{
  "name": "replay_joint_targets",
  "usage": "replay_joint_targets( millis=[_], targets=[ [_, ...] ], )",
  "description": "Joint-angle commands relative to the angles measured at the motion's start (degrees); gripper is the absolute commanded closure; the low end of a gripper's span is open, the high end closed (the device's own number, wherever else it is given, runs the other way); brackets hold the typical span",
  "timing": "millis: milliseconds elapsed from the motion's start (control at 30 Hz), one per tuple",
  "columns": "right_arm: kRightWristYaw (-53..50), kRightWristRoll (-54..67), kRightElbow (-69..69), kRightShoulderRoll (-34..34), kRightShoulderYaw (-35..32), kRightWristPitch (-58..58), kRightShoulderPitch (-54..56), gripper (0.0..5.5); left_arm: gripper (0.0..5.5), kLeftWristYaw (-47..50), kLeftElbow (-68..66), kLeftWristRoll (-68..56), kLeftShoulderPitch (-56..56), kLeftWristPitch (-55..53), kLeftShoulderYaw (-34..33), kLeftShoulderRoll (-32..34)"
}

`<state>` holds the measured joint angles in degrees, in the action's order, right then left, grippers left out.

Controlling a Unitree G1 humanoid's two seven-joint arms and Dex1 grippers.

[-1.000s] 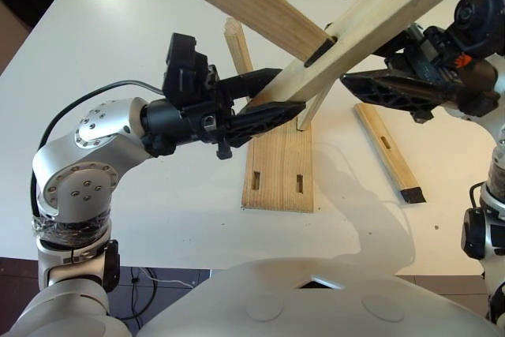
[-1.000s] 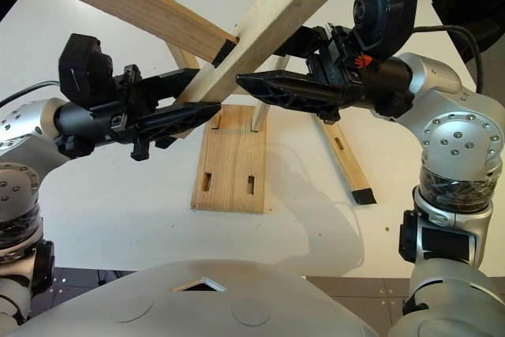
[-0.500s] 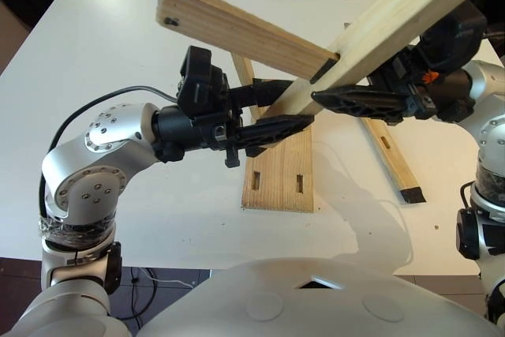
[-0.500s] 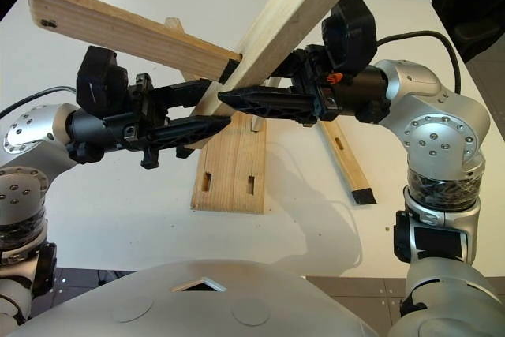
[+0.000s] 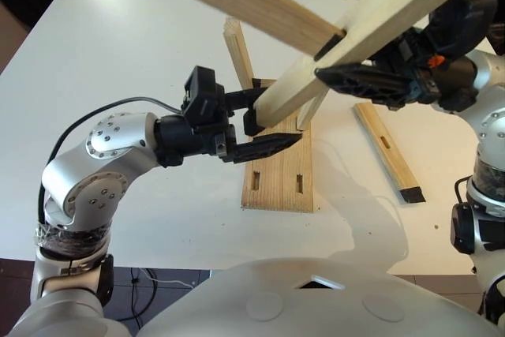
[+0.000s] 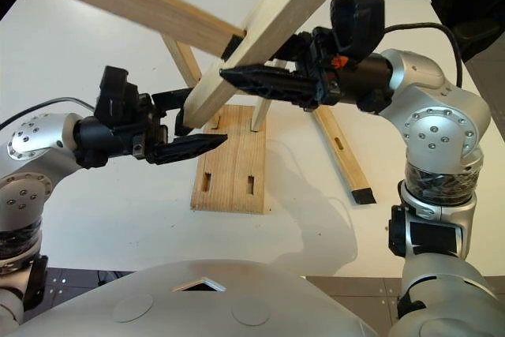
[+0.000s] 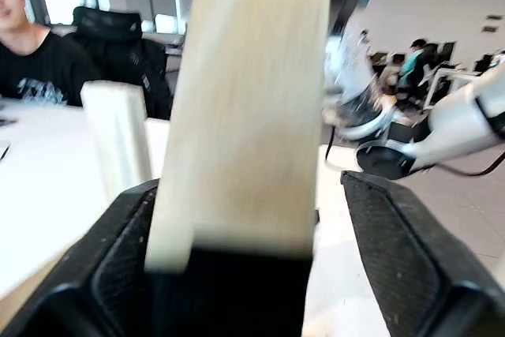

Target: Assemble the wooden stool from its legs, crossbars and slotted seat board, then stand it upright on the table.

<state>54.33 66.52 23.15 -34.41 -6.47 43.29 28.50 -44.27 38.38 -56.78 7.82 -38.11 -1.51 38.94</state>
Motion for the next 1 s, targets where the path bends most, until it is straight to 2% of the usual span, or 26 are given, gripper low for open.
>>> replay_joint_targets(
  millis=[33,233,433,567,1000],
  targets=[
    [0.6,2.7,1.4,-4.2,-4.2,2.3,-2.5,3.49,2.04,-6.3,-1.5,8.1,-10.6,4.5,-0.5,4.8],
    [6.4,1.1,6.2,-11.6,-6.2,5.4,-16.5,3.5,2.04,-10.3,-9.0,21.5,-21.9,14.6,-0.5,6.7],
    [10.2,-8.7,8.5,-13.2,0.9,1.4,-23.9,3.5,2.04,-10.2,-13.0,26.4,-23.5,18.6,0.2,4.7],
    [11.8,-16.8,6.1,-12.8,5.2,-3.6,-24.6,3.5,2.04,-12.0,-16.1,28.7,-24.8,20.7,0.9,5.0],
    [12.8,-35.3,-0.9,-12.2,12.8,-19.2,-26.8,3.5,2.04,-13.4,-19.5,31.4,-26.7,23.7,1.3,4.0]
  ],
)
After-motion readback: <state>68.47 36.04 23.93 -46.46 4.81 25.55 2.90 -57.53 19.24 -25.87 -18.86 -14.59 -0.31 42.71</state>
